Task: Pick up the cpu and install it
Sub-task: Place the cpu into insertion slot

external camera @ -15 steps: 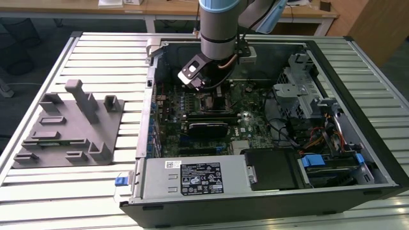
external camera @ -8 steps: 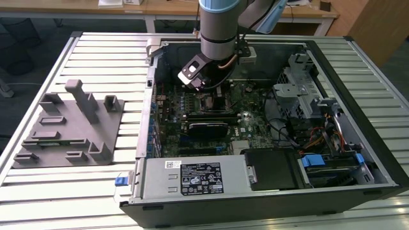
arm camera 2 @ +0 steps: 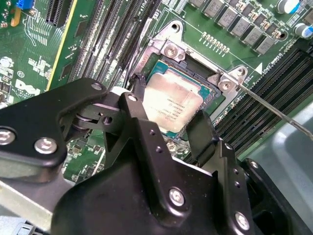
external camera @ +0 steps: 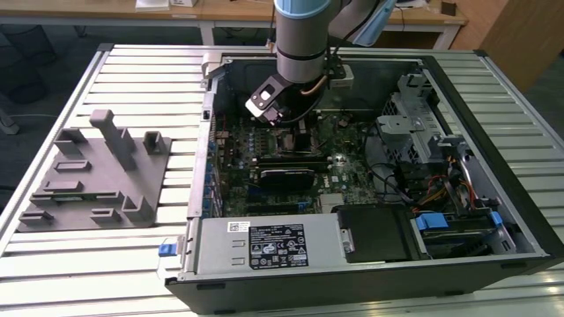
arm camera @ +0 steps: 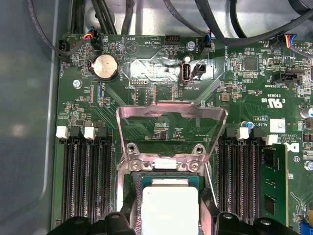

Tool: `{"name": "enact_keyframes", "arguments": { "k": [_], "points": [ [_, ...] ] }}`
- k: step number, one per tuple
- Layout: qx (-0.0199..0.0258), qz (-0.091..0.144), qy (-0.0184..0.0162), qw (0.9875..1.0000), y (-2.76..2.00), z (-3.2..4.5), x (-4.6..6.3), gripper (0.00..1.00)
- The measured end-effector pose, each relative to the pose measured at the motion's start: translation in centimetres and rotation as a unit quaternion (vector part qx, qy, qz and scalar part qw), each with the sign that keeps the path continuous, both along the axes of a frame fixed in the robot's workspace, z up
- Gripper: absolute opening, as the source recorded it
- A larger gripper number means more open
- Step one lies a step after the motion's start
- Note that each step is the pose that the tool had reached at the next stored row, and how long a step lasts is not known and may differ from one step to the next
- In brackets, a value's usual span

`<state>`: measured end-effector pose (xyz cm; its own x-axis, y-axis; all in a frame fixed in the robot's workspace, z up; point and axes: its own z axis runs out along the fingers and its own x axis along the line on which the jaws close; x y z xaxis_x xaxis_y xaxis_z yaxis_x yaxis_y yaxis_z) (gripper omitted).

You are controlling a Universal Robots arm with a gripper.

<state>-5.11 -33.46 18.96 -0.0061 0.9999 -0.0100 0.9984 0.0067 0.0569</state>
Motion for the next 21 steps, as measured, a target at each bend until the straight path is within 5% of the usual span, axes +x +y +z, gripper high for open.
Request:
{"name": "enact_keyframes", "arguments": {
  "k": [21],
  "points": [
    [0.0102, 0.0, 0.0002, 0.9999, 0.0, 0.39, -0.01, 0.61]
  ]
}}
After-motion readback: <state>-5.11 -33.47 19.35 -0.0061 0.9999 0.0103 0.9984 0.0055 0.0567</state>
